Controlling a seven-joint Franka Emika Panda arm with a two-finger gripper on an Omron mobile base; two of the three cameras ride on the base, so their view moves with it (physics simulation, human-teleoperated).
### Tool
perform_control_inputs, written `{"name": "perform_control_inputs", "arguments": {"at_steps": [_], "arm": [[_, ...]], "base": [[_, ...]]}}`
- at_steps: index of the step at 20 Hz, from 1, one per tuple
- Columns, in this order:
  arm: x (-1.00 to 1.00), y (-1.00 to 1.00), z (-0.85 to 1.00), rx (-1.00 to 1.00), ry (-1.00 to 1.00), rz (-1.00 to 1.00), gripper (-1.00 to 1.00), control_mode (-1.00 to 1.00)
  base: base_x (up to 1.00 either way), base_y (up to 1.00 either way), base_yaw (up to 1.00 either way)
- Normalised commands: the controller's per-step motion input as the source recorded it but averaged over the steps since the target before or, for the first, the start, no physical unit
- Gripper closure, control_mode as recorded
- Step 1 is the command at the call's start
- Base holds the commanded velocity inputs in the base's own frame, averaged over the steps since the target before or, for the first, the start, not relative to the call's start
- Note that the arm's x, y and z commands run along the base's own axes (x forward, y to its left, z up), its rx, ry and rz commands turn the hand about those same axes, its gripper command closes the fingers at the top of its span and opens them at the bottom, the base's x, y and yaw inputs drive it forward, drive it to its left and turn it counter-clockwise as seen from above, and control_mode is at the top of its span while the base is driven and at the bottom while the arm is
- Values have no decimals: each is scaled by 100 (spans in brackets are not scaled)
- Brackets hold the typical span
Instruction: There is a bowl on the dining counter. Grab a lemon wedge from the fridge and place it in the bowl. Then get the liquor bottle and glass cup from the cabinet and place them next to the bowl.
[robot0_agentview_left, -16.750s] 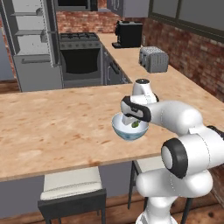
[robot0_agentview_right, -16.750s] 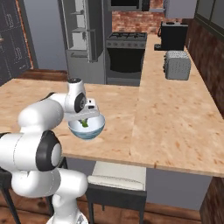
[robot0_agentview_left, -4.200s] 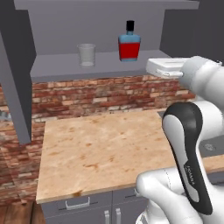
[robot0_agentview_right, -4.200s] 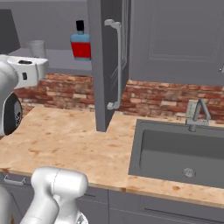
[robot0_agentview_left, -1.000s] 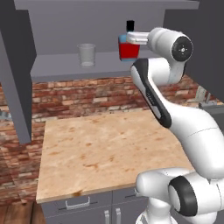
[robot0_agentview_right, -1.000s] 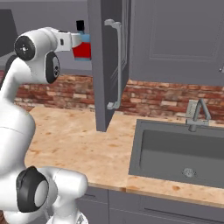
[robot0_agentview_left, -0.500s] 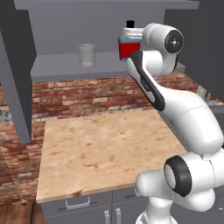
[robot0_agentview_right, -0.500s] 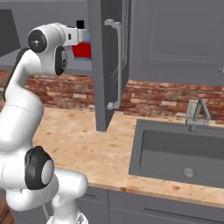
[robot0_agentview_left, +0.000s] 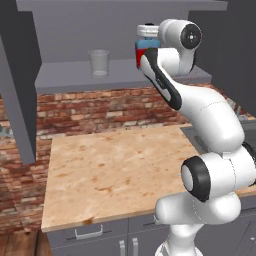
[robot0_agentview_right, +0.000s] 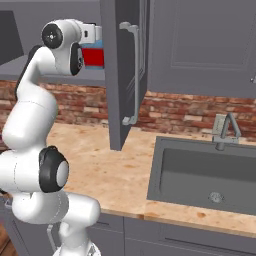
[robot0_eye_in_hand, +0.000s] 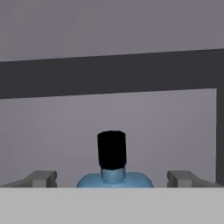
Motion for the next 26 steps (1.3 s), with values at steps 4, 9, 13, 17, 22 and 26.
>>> {"name": "perform_control_inputs", "arguments": {"at_steps": [4, 9, 13, 17, 22, 26], "arm": [[37, -2, 0, 0, 1, 0, -100, -100], [35, -4, 1, 0, 0, 1, -100, -100], [34, 0, 0, 0, 2, 1, -100, -100], [30, 0, 0, 0, 1, 3, -100, -100], [27, 0, -1, 0, 1, 4, -100, -100], [29, 0, 0, 0, 2, 4, 100, -100]], "base": [[0, 0, 0], [0, 0, 0], [0, 0, 0], [0, 0, 0], [0, 0, 0], [0, 0, 0]]}}
